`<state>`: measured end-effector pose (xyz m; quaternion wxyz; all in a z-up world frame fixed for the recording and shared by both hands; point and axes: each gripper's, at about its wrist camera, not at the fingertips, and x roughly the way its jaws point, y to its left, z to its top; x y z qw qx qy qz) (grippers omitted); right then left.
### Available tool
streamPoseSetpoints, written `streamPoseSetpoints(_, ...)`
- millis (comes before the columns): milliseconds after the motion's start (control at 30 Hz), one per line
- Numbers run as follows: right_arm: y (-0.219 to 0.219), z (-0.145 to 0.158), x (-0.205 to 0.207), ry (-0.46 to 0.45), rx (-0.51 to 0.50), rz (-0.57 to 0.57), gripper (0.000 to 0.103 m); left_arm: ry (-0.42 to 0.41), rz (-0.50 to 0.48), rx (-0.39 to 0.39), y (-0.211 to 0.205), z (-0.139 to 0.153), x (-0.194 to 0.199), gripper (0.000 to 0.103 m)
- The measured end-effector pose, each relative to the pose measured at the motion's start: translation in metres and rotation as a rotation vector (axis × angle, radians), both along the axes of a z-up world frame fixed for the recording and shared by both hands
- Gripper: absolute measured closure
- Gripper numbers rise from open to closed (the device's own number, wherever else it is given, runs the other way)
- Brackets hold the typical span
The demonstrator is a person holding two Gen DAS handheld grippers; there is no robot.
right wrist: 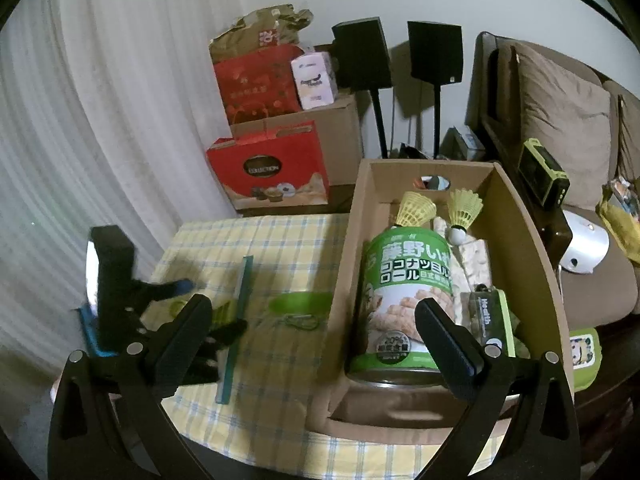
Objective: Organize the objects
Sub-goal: 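Grasp the green carabiner clip on the table with the left gripper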
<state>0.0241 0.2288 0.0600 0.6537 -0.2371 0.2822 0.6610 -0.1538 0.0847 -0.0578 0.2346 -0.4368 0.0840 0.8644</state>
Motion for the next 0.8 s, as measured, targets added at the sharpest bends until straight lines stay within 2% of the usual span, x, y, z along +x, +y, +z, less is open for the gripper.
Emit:
streamPoseSetpoints(100,-0.003,0.000,0.005,0.006,0.001,-0.006,0.001,0.020,-0.066,-0.030,0.018,-0.010,0.001,0.014)
streamPoseSetpoints(167,-0.004,0.000,0.009,0.010,0.000,-0.009,0.001,0.029,-0.107,-0.041,0.027,-0.015,0.002,0.021)
streamPoseSetpoints(200,-0.004,0.000,0.010,0.013,0.000,-0.011,0.001,0.025,-0.130,-0.045,0.032,-0.018,0.001,0.027)
streamPoseSetpoints(367,-0.006,-0.004,0.021,0.029,-0.005,-0.025,0.001,0.016,-0.194,-0.062,0.045,-0.029,-0.005,0.029)
streamPoseSetpoints(433,-0.006,-0.007,0.025,0.039,-0.010,-0.030,0.001,0.017,-0.212,-0.079,0.050,-0.034,-0.007,0.035)
streamPoseSetpoints(667,-0.004,-0.015,0.034,0.058,-0.025,-0.044,0.001,-0.015,-0.249,-0.107,0.062,-0.052,-0.015,0.037)
streamPoseSetpoints(733,-0.003,-0.017,0.035,0.061,-0.028,-0.048,0.001,-0.030,-0.254,-0.114,0.064,-0.058,-0.018,0.048)
streamPoseSetpoints(800,-0.002,-0.017,0.036,0.064,-0.029,-0.049,0.001,-0.038,-0.248,-0.095,0.063,-0.059,-0.020,0.052)
